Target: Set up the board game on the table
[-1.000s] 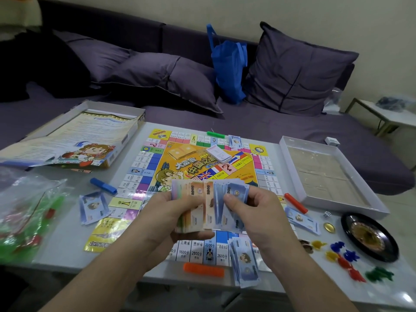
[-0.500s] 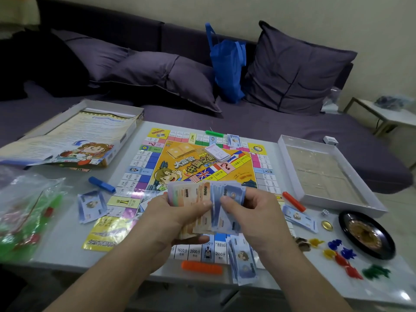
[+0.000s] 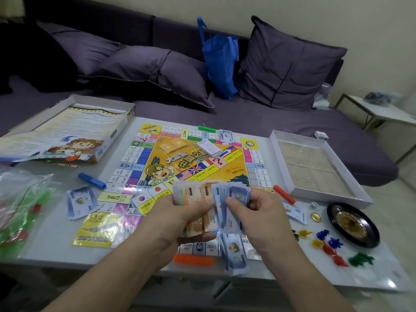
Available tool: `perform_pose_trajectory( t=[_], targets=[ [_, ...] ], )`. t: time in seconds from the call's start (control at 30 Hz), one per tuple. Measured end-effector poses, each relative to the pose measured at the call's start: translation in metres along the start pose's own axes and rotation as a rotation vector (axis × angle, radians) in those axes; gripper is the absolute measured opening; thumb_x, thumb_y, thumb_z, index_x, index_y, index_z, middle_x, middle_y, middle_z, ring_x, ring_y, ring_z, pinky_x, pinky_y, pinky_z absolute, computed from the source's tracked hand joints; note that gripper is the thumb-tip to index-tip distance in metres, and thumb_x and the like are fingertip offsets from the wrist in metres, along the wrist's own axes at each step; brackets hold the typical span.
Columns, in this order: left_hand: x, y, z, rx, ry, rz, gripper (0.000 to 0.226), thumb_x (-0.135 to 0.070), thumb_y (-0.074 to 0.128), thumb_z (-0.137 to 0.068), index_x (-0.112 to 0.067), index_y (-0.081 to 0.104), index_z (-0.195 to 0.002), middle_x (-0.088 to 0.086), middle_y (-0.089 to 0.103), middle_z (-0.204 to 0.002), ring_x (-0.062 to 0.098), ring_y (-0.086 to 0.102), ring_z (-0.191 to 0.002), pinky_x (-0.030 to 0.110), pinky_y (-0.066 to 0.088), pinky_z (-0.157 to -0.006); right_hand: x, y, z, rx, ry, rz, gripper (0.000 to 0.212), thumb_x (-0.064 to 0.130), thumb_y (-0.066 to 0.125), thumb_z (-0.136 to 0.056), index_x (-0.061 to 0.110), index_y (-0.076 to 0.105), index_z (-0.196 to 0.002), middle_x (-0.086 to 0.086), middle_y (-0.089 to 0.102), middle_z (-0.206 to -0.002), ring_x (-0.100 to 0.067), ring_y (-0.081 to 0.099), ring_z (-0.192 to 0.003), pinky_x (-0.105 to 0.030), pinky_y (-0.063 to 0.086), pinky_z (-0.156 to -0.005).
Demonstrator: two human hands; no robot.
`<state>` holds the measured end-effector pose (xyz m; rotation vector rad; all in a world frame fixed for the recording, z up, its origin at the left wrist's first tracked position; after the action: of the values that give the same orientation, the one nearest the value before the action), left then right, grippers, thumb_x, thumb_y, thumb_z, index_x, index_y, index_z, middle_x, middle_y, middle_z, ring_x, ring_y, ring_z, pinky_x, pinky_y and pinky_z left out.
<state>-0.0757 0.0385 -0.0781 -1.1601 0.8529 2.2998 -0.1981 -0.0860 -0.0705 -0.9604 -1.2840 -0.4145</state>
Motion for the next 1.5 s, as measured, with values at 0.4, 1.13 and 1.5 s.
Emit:
perform_pose_trajectory(
  t=[0.4,1.13,1.5],
  targets=[
    [0.0,-0.007,-0.001,0.033,-0.09,-0.032,0.023,-0.004,0.053,-0.105,0.003,0.054,-0.127,0.018,0.079,-0.106,0.038,0.078,-0.095,0.053,0.064,-0.069,-0.035,-0.027,0.029,-0.059,0.106,0.396,0.01,0.029,0.067,-0.101,0.033,0.075,-0.095,0.016,0.075,-0.084,0.003,0.073,-0.077,-0.016,0.055,-0.056],
    [0.008,0.002,0.022,0.034,-0.082,-0.053,0.025,0.003,0.069,-0.094,0.0,0.059,-0.117,0.021,0.079,-0.093,0.039,0.079,-0.083,0.054,0.064,-0.062,-0.023,-0.029,0.039,-0.043,0.11,0.264,0.009,0.035,0.07,-0.099,0.03,0.074,-0.092,0.01,0.075,-0.083,-0.004,0.073,-0.08,-0.028,0.062,-0.065],
    [0.013,0.022,0.022,0.126,-0.045,0.003,0.032,-0.012,0.079,-0.084,-0.005,0.068,-0.114,0.019,0.08,-0.098,0.036,0.079,-0.086,0.048,0.065,-0.062,-0.016,-0.023,0.031,0.015,0.149,-0.121,0.008,0.028,0.072,-0.098,0.031,0.078,-0.102,0.013,0.08,-0.088,-0.007,0.078,-0.085,-0.027,0.064,-0.066]
  ],
)
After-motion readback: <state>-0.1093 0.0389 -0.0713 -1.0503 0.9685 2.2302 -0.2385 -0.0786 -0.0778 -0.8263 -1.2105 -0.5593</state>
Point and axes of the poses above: each hand's wrist, its own z-axis away from the middle knuckle, its own y-axis out of the palm, x = y × z, the point moved 1 cm from there along -z, towards the middle knuckle
